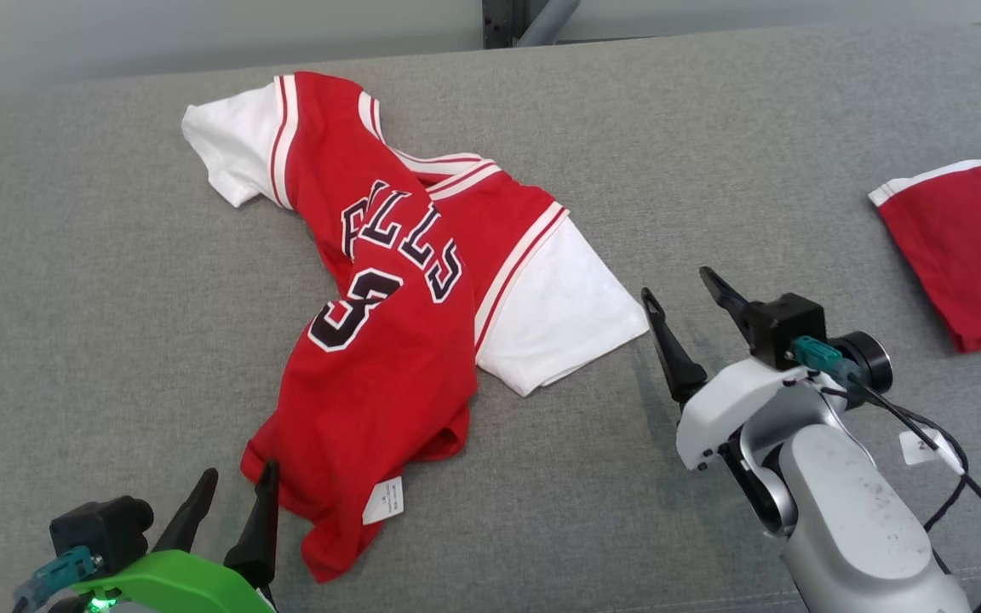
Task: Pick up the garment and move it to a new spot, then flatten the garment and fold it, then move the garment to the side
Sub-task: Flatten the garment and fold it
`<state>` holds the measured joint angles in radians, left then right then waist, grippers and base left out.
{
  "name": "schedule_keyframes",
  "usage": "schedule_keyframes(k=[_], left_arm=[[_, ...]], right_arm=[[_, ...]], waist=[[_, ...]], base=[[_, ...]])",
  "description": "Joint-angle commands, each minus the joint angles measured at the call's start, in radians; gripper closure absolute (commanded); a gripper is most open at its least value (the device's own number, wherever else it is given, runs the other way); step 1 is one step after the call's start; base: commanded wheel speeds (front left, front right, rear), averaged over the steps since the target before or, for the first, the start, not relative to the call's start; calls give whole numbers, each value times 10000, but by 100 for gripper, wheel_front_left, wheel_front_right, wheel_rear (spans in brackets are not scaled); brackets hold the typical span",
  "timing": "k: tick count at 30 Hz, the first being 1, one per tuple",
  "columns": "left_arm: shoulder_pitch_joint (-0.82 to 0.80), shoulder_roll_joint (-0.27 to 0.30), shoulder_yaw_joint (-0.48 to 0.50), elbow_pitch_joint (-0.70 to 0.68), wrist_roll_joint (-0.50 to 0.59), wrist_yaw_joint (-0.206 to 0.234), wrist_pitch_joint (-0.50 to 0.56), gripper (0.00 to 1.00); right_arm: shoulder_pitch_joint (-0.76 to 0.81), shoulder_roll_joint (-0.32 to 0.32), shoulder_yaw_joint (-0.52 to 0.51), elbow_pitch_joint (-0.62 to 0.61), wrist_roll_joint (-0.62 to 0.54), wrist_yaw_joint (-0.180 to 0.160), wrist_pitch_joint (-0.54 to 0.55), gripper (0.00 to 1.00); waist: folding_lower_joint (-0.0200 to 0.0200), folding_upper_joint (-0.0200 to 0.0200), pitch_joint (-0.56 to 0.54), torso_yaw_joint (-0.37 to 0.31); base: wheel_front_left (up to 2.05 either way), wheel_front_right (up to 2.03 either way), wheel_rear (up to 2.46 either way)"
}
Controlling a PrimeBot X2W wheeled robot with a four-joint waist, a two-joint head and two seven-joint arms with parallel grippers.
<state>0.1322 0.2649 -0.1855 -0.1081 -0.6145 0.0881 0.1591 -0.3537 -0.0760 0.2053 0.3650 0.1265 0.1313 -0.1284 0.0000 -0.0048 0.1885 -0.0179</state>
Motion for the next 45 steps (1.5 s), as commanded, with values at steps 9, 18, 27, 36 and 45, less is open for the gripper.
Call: schedule_keyframes(k=[9,18,27,36,45], left_arm=[[904,292,-509,-1508,-966,-350,1453,0],[889,356,-909,-1238,-1311,-745,1886,0],[484,212,-1393,-901,-1419,-1281,1912,0],[-131,110,-1519,-221,-1239,-1577,1509,0],[-238,40,-1677,270,-1553,-1683,1641,44]], right_arm=[[-1385,-463,664,1699,155,-14,1549,0],[-1755,-508,737,2494,267,-15,1654,0],[-1825,-580,864,2853,379,-16,1487,0],[-1808,-536,1037,3058,481,-18,1333,0],[-1862,-554,1357,3200,698,-16,1419,0]], waist=[[0,48,1165,962],[0,48,1499,1115],[0,48,1617,1042],[0,48,1630,890],[0,48,1667,805]], base=[[0,0,0],[0,0,0],[0,0,0],[0,0,0],[0,0,0]])
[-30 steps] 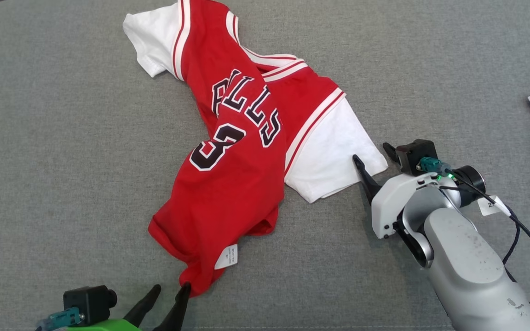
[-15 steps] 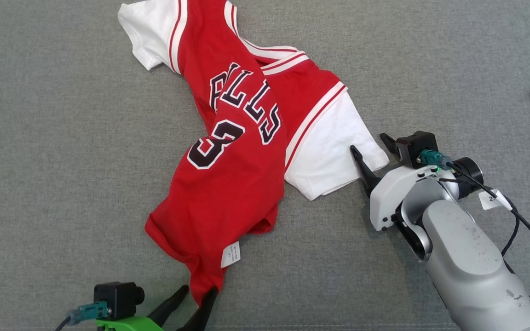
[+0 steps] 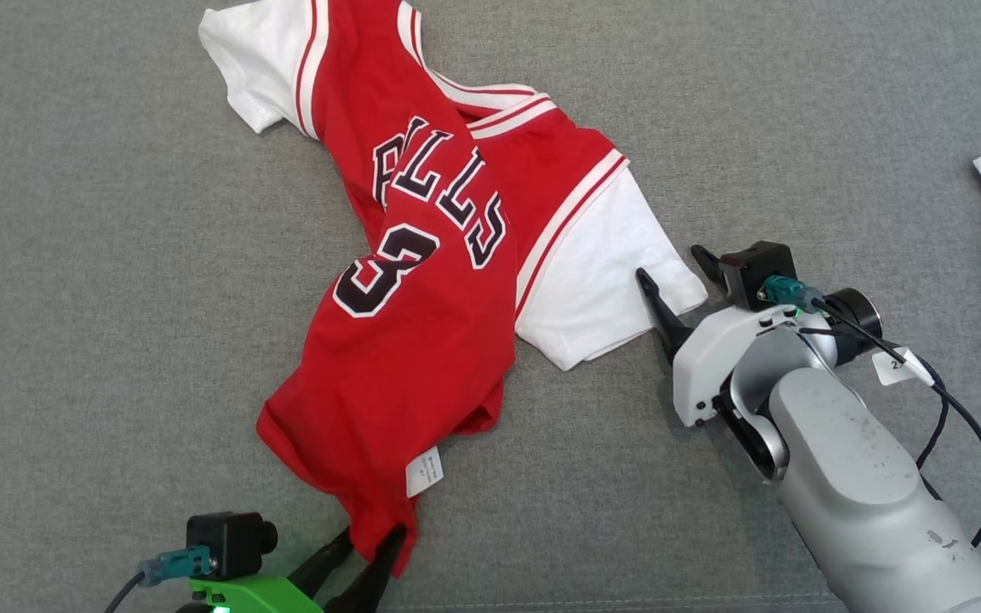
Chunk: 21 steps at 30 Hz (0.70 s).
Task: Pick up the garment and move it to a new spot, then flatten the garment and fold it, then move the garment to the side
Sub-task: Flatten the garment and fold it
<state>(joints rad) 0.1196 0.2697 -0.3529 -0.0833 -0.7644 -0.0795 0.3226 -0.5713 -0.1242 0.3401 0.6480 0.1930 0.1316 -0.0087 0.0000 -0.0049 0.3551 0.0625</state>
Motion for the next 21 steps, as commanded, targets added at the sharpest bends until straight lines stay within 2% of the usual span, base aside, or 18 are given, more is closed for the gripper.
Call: schedule_keyframes(k=[1,2,3,4,8,12,16,21], left_arm=[[-162,-32,-39,116,-73,-45,0,56],[-200,-54,-88,226,-120,-73,11,96],[-229,-116,-119,348,-189,-94,-3,100],[-257,-155,-170,503,-262,-140,25,100],[-389,-243,-128,791,-487,-256,-162,100],[-216,-141,214,437,-973,-330,-372,100],[132,292,784,-560,-1354,-352,-538,100],[646,837,1645,-2453,-1972,-342,-578,100]], right_arm=[[320,-72,147,370,113,-20,269,0],[316,-68,225,347,191,-11,254,31],[308,-49,332,343,282,-9,293,89],[311,-42,521,312,400,-6,333,100],[222,-151,815,33,1160,-9,262,100],[178,-47,698,-772,2645,-11,147,100],[328,-326,189,-2214,4473,-11,73,100],[729,-823,-1122,-4396,6338,-11,96,100]], waist=[[0,49,-4,8],[0,49,-14,15],[0,49,-32,25],[0,49,-73,25],[0,49,-259,-41],[0,49,-577,-140],[0,49,-962,-302],[0,49,-1511,-513]], base=[[0,0,0],[0,0,0],[0,0,0],[0,0,0],[0,0,0],[0,0,0],[0,0,0],[0,0,0]])
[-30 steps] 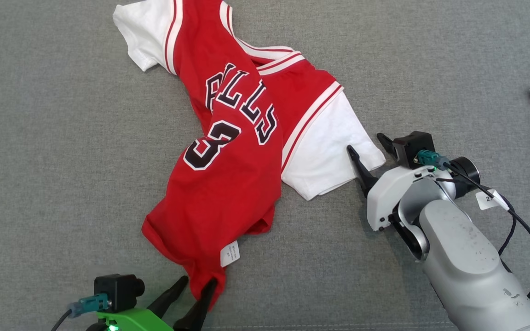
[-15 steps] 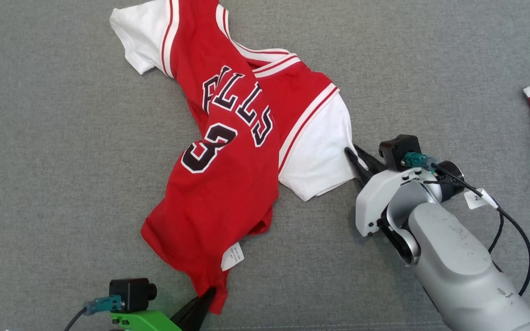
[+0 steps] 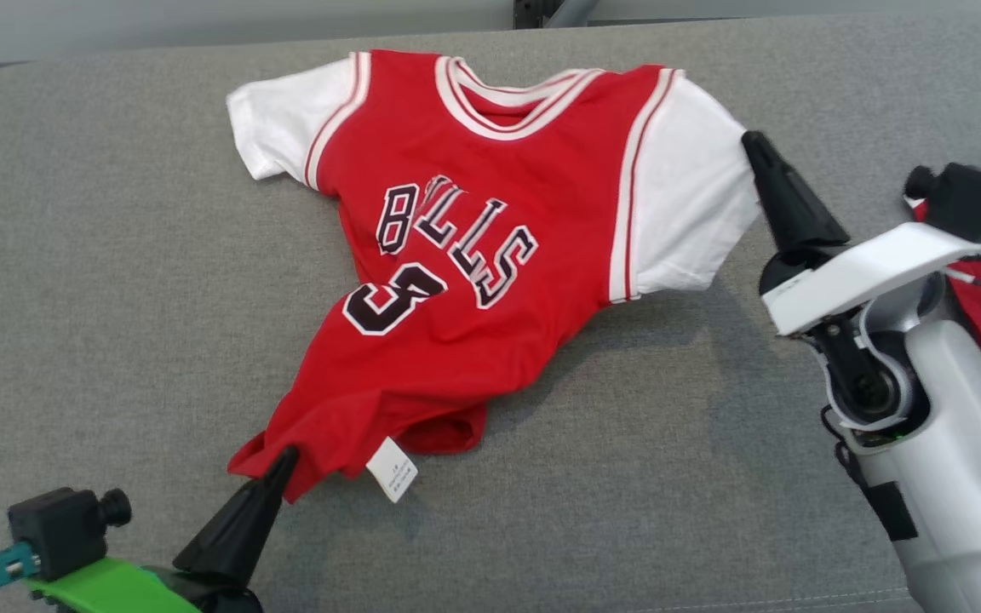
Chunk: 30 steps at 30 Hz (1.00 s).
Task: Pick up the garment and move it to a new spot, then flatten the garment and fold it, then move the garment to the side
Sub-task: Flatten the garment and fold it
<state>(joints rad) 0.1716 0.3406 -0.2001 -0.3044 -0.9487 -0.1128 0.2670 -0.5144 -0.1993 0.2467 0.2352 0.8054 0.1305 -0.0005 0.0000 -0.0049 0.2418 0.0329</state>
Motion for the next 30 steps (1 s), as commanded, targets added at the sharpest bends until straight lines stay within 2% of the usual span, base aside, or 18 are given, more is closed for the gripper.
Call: schedule_keyframes(k=[1,5,10,17,21,24,27,28,30], left_arm=[[241,234,289,-625,-266,-5,17,100],[529,802,957,-1956,-335,162,210,100],[238,1260,1627,-3318,-738,184,377,100],[-570,1930,2959,-4276,-758,548,473,100],[-1399,2192,3330,-4263,-779,781,595,100],[-2581,2431,3353,-3900,-913,968,802,100],[-4252,2832,3000,-3060,-674,1031,1144,100],[-5606,2929,2612,-2312,-685,1087,1380,100],[-7111,3006,2117,-1308,-442,1075,1577,100]], right_arm=[[266,-146,-452,-701,516,1,86,100],[631,-298,-1552,-2493,1603,1,574,100],[981,-112,-2665,-4565,2542,2,1381,100],[426,271,-3889,-6509,2537,2,2622,100],[-192,308,-4336,-6839,1870,1,3180,100],[-1010,644,-4624,-6644,1398,1,3720,100],[-2135,884,-4799,-5913,738,1,4097,100],[-3057,1120,-4922,-5180,347,1,4189,100],[-4099,1247,-4995,-4230,-384,1,3999,100]], waist=[[0,49,-469,-268],[0,49,-718,-516],[0,49,-951,-755],[0,49,-898,-1204],[0,49,-592,-1285],[0,49,7,-1314],[0,49,772,-1263],[0,49,1424,-1201],[0,49,2028,-1135]], base=[[0,0,0],[0,0,0],[0,0,0],[0,0,0],[0,0,0],[0,0,0],[0,0,0],[0,0,0],[0,0,0]])
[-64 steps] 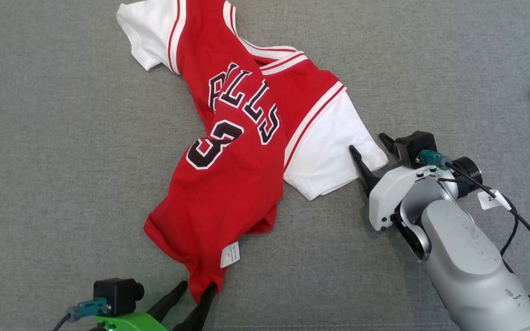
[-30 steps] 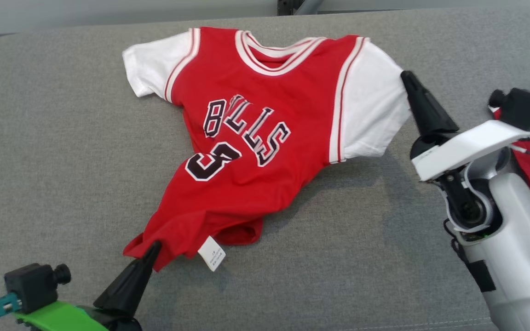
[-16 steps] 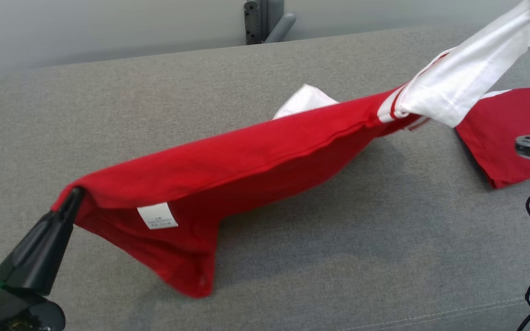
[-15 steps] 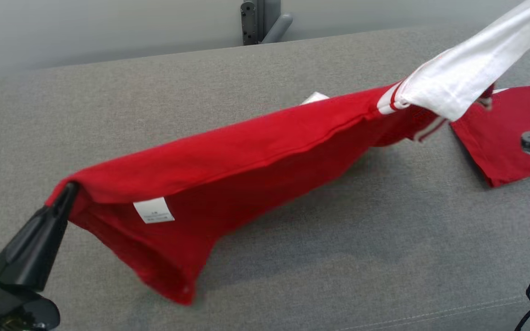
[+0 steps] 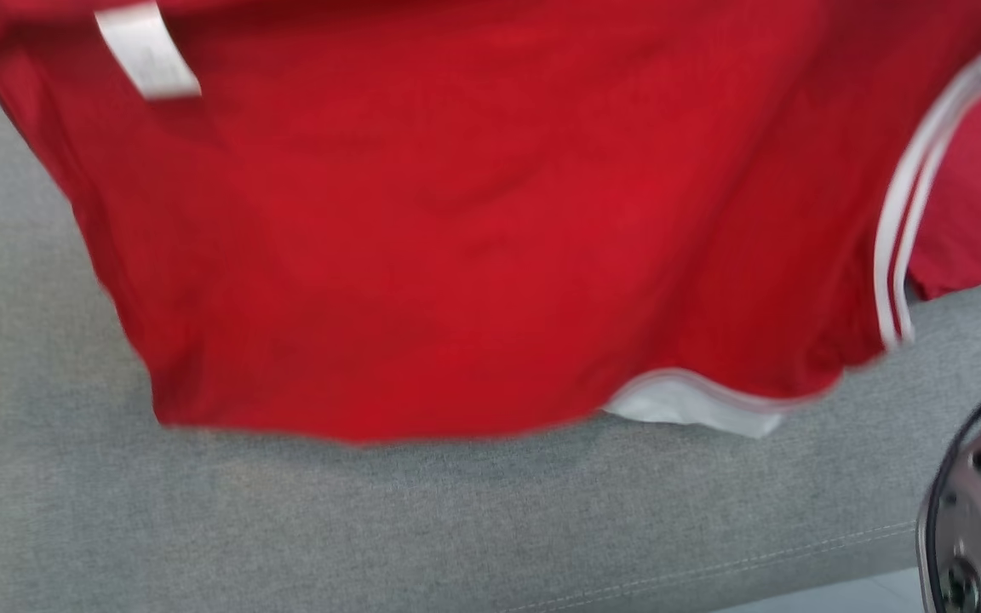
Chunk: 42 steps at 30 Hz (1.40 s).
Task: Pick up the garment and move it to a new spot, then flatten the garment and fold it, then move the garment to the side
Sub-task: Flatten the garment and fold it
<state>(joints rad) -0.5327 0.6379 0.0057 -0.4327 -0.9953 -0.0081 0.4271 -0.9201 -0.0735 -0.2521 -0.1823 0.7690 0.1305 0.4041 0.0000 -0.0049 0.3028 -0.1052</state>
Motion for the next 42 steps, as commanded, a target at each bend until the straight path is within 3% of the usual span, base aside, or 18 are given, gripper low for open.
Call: schedule_keyframes(k=[1,6,12,17,21,25,30,37,42], left_arm=[[-870,-65,-268,612,174,42,55,100],[-4878,-813,-1896,4066,2051,-337,-602,100],[-8471,-2319,-1776,7362,3215,-460,-4110,100],[-9393,-2434,-2371,9130,4003,-1049,-6274,100],[-8309,-2335,-2718,9685,3823,-1219,-6849,100],[-6462,-1854,-3289,8892,3313,-1229,-6937,100],[-3229,-1462,-3119,7835,3014,-1224,-6925,100],[361,-1794,-1802,6208,2849,-1183,-6928,100],[2920,-1914,-1783,5230,3119,-882,-6929,100]], right_arm=[[-597,64,-29,584,-361,1,-216,100],[-3456,177,281,3437,-2005,2,-1718,100],[-6535,210,1735,6254,-1631,2,-4905,100],[-7282,204,3248,7116,-725,1,-6215,100],[-5882,209,4333,7049,-648,1,-6416,100],[-3484,-237,4828,6180,-227,1,-6519,100],[256,-965,4850,4939,43,1,-6638,100],[3699,-1520,5039,3490,407,1,-6546,100],[5711,-1956,4988,2726,262,1,-6393,100]], waist=[[0,49,1681,292],[0,49,2753,604],[0,49,3564,769],[0,49,3932,727],[0,49,3988,644],[0,49,3862,608],[0,49,3115,622],[0,49,1822,477],[0,49,651,383]], base=[[0,0,0],[0,0,0],[0,0,0],[0,0,0],[0,0,0],[0,0,0],[0,0,0],[0,0,0],[0,0,0]])
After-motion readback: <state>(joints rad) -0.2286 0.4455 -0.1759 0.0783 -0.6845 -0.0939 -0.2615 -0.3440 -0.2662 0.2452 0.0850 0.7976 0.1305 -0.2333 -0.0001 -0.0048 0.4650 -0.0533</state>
